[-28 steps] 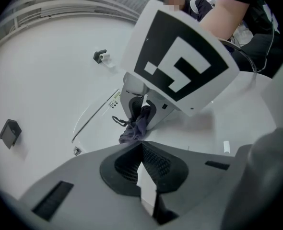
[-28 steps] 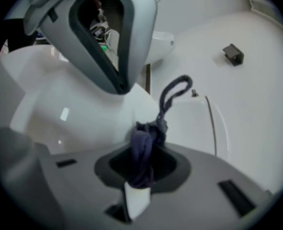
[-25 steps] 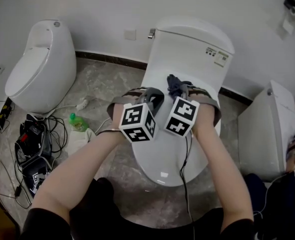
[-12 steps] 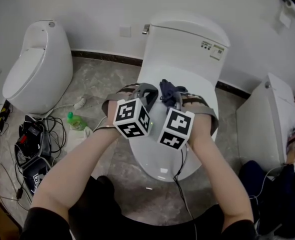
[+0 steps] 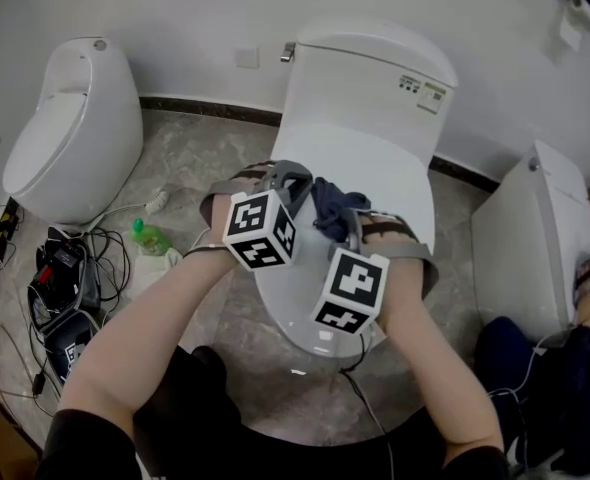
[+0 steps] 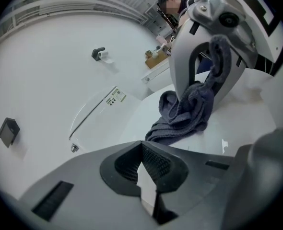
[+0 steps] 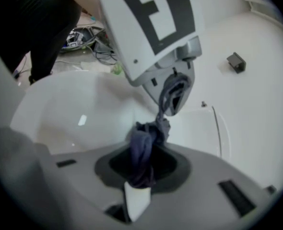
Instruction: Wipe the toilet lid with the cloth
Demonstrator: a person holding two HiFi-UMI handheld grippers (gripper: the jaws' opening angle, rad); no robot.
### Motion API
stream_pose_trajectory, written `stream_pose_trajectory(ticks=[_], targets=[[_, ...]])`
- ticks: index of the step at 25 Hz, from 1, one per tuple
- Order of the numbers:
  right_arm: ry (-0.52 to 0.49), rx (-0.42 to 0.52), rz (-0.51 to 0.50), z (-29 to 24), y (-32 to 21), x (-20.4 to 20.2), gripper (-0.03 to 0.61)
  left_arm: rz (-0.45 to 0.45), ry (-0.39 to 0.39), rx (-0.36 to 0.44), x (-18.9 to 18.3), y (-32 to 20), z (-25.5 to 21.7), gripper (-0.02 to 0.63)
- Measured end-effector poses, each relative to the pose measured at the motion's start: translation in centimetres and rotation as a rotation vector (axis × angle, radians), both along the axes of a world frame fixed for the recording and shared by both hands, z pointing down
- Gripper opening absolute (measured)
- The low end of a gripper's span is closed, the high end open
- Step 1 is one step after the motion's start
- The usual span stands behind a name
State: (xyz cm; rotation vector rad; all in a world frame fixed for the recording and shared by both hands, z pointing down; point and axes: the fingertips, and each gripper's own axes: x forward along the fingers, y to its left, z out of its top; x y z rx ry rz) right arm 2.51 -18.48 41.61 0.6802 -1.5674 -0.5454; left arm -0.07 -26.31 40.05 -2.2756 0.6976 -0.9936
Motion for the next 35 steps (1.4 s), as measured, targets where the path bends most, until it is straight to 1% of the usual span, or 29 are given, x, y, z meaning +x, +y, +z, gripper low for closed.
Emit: stream_pose_trajectory(ticks=[12,18,21,30,35], targets=[[-0.004,-0.011,-0.027,0.4,4.9,-0.9,0.083,-0.008,-0.007,-0.005,-0.2,0.1,0.3,0.011],[-0.021,0.017,-0.044,0.1,7.4,-1.5,0.083,0.001,-0.008,-0.002,0.4,0.3,0.2,0.011],[-0.034,0.026,-0.056,0.1,8.8,-2.0,0.083,-0.006,-0.012,-0.009,-0.1,0.3,0.7,0.011],[-0.048,-0.020,-0.105,0.5,13.5,-3.2,0.083,-0.012,-0.017,-0.011,-0.1,0.1,0.9,0.011],[-0.040,-0.051,-0.132,0.7,15.0,-3.5,0.083,-0.022,-0.012,-0.010,-0.5,-0.1,0.6,0.011]])
